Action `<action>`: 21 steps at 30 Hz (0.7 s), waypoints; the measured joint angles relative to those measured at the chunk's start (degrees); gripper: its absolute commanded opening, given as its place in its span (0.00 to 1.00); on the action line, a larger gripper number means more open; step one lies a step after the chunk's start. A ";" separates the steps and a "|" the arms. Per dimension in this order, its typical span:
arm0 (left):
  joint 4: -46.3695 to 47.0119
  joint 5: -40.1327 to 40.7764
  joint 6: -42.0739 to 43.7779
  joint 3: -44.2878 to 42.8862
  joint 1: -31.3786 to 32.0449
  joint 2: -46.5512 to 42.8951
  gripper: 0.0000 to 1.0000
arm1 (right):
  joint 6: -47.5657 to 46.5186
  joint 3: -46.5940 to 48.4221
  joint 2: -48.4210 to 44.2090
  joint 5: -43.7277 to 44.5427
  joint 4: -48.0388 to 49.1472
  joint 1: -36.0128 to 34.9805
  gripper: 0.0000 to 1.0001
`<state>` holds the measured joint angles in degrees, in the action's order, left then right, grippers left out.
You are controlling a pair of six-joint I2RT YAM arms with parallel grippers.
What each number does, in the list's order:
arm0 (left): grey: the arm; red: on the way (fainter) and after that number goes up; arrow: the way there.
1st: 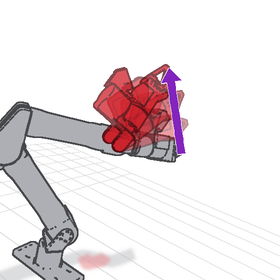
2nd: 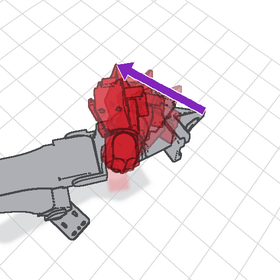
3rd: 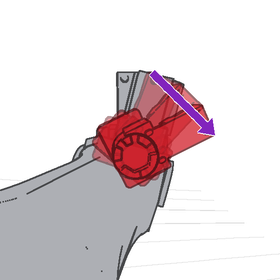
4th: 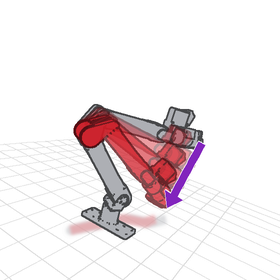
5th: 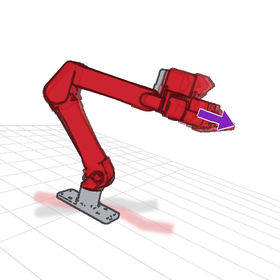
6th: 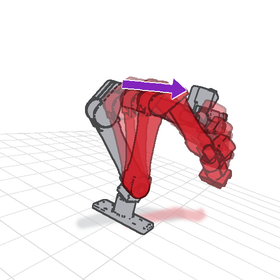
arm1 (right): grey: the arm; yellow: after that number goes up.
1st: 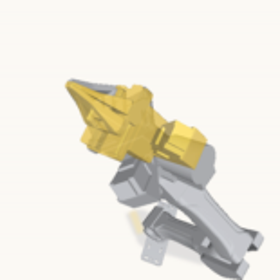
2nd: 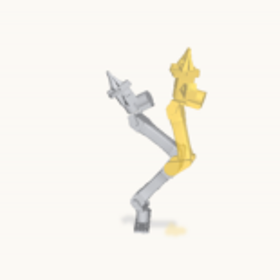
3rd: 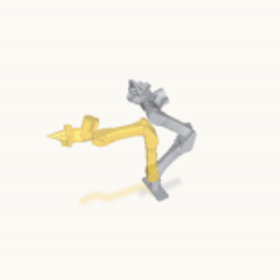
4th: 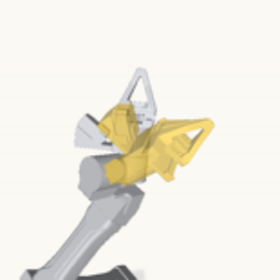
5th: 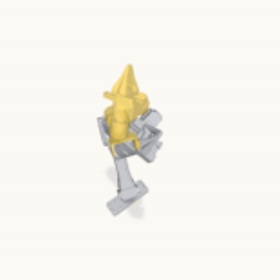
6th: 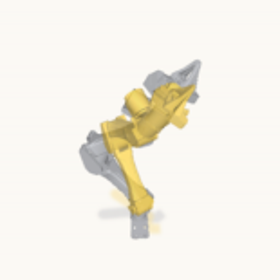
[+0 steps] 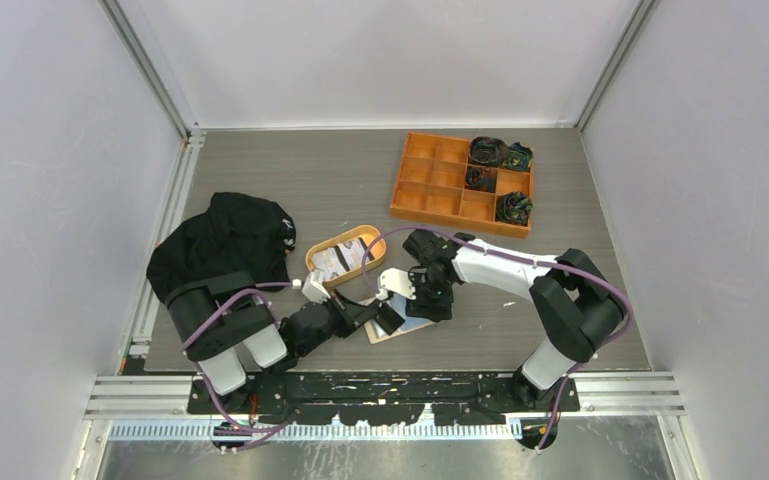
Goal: Put the credit cards into the card holder
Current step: Insert the credit card into the card holder.
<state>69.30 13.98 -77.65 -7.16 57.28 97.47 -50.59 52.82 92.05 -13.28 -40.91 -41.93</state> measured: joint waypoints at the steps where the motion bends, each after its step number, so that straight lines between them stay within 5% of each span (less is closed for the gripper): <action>1: 0.52 -0.02 -0.20 -0.02 0.00 0.55 0.00 | 0.00 0.02 0.07 0.02 -0.02 -0.02 0.60; 13: 11.15 -0.63 -1.70 -1.66 0.00 10.23 0.00 | 0.04 0.31 0.37 0.59 -0.31 -0.39 0.60; 21: 8.96 -0.48 -1.16 -1.25 0.00 6.47 0.00 | 0.20 0.52 0.59 0.74 -0.50 -0.50 0.60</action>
<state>78.26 13.50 -78.81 -8.40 57.28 103.94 -50.39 53.34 92.64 -12.53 -41.41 -42.44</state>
